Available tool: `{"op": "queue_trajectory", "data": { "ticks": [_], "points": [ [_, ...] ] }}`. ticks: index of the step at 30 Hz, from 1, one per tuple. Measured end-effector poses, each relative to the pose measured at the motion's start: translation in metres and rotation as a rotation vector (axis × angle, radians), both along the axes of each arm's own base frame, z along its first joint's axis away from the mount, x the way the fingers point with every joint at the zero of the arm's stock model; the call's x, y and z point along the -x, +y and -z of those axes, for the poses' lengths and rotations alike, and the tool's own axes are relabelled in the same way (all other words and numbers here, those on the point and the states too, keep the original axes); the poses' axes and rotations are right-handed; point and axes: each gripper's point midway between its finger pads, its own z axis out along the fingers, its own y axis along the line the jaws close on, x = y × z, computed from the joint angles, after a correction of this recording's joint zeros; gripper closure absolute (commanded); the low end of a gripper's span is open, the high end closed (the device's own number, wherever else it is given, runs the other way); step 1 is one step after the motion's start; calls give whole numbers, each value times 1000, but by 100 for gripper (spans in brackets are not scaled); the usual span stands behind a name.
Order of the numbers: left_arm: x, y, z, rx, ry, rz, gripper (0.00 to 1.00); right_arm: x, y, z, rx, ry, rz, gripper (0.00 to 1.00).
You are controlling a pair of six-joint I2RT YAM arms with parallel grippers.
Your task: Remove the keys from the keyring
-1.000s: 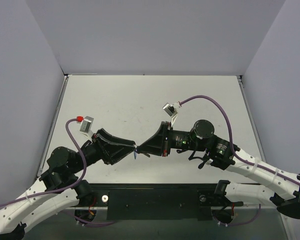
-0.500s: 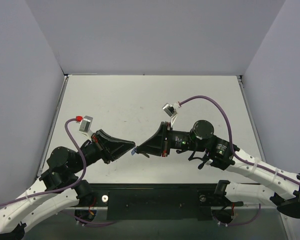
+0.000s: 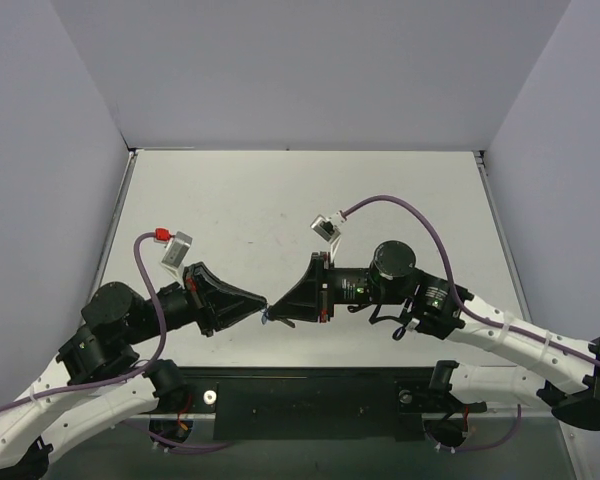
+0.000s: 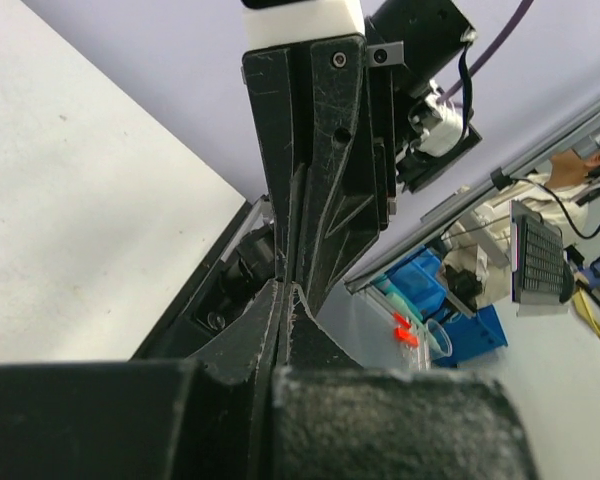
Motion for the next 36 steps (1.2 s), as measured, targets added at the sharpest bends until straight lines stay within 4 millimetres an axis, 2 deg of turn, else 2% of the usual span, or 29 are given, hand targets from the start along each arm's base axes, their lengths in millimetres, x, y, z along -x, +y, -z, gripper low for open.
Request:
{"op": "queue_trajectory", "data": {
  "ticks": [14,23,25,26,27,28,30,36],
  "points": [
    [27,-8,13,-164,-31,188,100,31,3,17,128,3,-144,100],
    [35,-7,28,-253,-15,245,100,38,4,31,192,10,-180,100],
    [36,-6,28,-261,-17,245,78,39,5,32,194,4,-185,100],
    [36,-5,28,-264,-17,244,64,39,5,32,194,1,-185,100],
    [35,-5,29,-268,-15,239,56,39,5,32,195,-2,-185,100],
    [33,-5,30,-274,-11,230,37,38,5,31,193,-5,-184,100],
    [29,-4,35,-292,1,206,28,41,4,30,190,-7,-200,100],
    [16,2,34,-299,31,111,25,39,6,27,181,-16,-183,100]
  ]
}}
